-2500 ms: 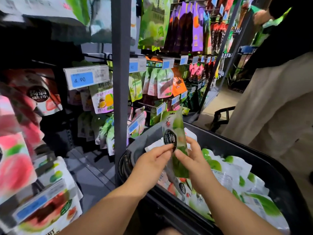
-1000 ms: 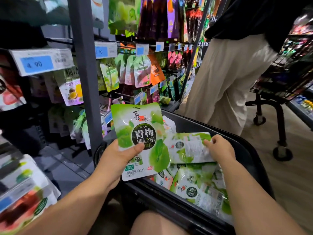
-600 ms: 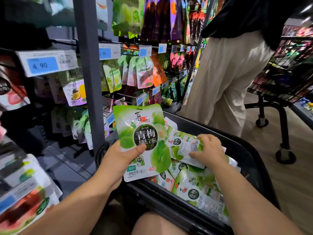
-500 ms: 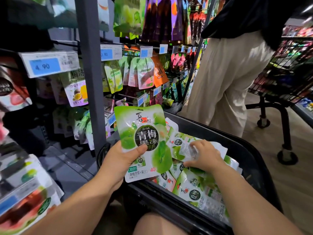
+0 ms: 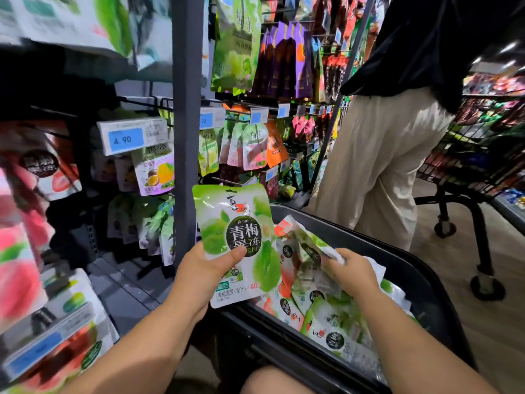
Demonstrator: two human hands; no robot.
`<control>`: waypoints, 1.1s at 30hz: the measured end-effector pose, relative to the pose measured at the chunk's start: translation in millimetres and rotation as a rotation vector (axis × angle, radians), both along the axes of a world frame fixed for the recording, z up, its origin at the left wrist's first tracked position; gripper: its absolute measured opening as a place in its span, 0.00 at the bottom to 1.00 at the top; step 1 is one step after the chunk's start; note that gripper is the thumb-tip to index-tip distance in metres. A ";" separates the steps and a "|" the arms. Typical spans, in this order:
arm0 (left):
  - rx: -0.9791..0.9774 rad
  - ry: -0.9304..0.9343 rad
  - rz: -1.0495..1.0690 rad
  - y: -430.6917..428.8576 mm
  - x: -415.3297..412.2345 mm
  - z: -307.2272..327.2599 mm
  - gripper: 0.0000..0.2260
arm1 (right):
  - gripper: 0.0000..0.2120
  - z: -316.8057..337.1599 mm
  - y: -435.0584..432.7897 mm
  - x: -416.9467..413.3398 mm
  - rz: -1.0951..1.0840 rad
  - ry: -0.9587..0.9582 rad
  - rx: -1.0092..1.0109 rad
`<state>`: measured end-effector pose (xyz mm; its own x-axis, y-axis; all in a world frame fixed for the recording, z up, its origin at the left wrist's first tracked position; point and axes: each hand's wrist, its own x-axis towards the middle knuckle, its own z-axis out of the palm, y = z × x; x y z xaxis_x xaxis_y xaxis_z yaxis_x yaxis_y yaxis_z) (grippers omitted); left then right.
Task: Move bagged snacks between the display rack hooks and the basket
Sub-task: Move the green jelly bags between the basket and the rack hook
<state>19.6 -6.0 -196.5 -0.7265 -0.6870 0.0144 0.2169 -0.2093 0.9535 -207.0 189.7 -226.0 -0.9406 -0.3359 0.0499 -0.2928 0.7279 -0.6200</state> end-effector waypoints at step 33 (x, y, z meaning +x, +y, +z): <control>-0.376 0.028 0.381 -59.8 87.6 121.0 0.11 | 0.22 151.2 -139.6 163.3 0.741 -0.565 -0.898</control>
